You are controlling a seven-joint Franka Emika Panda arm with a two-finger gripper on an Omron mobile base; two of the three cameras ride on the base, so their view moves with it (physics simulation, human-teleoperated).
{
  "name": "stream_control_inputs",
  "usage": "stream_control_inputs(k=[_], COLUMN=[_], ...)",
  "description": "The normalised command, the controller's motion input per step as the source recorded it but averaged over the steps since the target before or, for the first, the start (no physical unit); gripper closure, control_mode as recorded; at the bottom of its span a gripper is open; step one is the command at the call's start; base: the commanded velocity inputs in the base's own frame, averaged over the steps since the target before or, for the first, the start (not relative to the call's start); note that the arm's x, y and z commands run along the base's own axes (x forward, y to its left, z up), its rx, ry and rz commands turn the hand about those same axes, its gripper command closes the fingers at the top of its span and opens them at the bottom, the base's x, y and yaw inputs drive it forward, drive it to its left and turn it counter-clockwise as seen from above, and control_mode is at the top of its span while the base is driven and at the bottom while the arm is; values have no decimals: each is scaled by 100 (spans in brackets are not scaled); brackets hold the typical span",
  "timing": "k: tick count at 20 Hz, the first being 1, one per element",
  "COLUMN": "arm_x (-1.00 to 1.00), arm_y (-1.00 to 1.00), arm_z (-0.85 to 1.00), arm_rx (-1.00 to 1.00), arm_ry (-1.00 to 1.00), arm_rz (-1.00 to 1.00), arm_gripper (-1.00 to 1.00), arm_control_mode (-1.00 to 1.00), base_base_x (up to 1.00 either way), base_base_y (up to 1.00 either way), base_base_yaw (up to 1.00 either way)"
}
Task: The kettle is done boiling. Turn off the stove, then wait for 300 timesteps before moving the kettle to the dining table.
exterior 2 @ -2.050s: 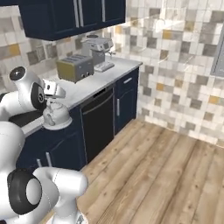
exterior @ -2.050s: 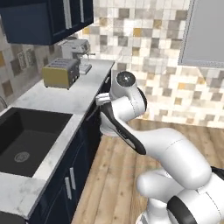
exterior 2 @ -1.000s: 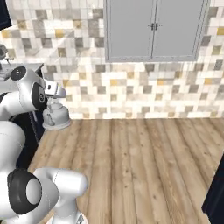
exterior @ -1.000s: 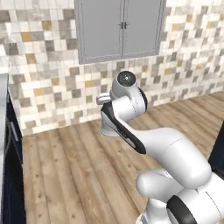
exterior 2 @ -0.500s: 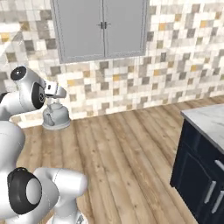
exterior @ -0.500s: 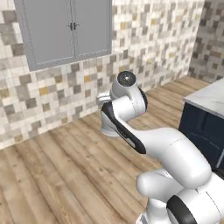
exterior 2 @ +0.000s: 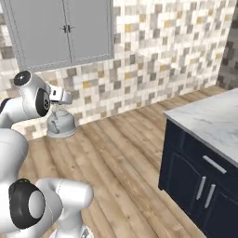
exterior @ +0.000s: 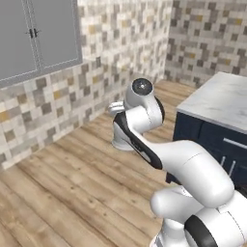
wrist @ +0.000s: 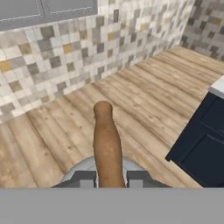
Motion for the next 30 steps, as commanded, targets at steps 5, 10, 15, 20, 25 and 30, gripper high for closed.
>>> stream_control_inputs(k=[5,10,15,20,25,30], arm_x=[0,0,0,0,0,0], arm_y=[0,0,0,0,0,0], arm_z=[0,0,0,0,0,0], arm_rx=[0,0,0,0,0,0], arm_ry=[0,0,0,0,0,0], arm_rz=[0,0,0,0,0,0], arm_gripper=[100,100,100,100,100,100], arm_control_mode=[100,100,100,100,100,100], base_base_x=[75,79,74,62,59,53], base_base_y=[53,57,53,51,51,47], base_base_yaw=[-36,-36,-35,-39,-41,-43])
